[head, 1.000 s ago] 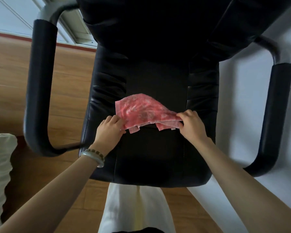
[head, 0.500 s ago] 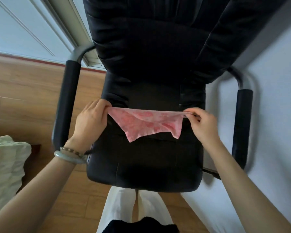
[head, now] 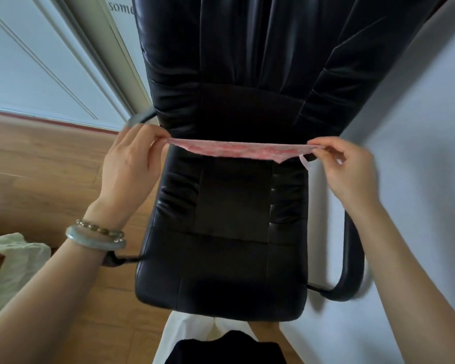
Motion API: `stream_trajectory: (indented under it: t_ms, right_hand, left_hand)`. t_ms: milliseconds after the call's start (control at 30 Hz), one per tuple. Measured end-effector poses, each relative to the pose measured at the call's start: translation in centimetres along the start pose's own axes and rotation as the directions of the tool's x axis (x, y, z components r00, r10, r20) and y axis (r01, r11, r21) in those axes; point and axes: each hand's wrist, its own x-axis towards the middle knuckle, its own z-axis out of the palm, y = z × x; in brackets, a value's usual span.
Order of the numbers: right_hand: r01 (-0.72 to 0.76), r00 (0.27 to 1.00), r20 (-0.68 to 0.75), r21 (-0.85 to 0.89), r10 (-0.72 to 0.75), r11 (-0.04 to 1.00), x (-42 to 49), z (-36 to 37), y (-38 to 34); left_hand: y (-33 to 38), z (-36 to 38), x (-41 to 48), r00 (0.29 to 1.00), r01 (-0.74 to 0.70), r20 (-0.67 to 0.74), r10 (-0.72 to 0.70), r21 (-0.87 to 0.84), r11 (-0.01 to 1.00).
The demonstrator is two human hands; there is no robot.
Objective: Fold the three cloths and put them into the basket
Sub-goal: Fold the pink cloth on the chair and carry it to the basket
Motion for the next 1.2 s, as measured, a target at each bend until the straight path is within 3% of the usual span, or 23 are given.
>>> stream_trajectory:
  t_ms: [200,333,400,567,667,767,967,1200]
  right_hand:
    - [-0.081,0.973,0.214,-0.058,0.092,0.995,-5.3,3.3,4.6]
    - [-0.144,0.884,0.407,-0.228,0.228,0.963,-10.8,6.1,8.3]
    - [-0.189,0.801,0.505,-0.296,0.322,0.936,-13.3,7.0,9.8]
    - [-0.275,0.479,0.700,-0.453,0.530,0.848,-17.5,7.2,12.2]
    - [-0.281,0.398,0.726,-0.485,0.560,0.828,-18.7,7.1,12.7]
    - [-0.372,0.443,0.697,-0.430,0.564,0.823,-18.0,7.6,13.2]
    - [-0.576,0.662,0.435,-0.226,0.610,0.786,-13.4,10.3,14.8]
    - [-0.636,0.700,0.277,-0.175,0.658,0.751,-8.6,14.6,18.3]
  left_hand:
    - [-2.8,3.6,-7.2,0.983,-0.004,0.185,0.005,-0.004,1.000]
    - [-4.4,6.5,-13.7,0.896,0.049,0.443,-0.041,-0.005,0.999]
    - [-4.8,7.3,-16.4,0.831,0.054,0.555,-0.029,-0.029,0.998]
    - [-5.8,7.8,-20.7,0.645,0.111,0.763,-0.035,-0.048,0.993]
    - [-5.7,7.9,-21.5,0.590,0.160,0.805,-0.055,-0.049,0.986]
    - [-5.9,8.6,-20.2,0.647,0.186,0.760,-0.069,-0.070,0.980]
    - [-6.6,12.7,-15.7,0.731,0.338,0.643,-0.230,-0.048,0.940]
    - [-7.8,18.3,-12.4,0.778,0.292,0.558,-0.289,0.086,0.953]
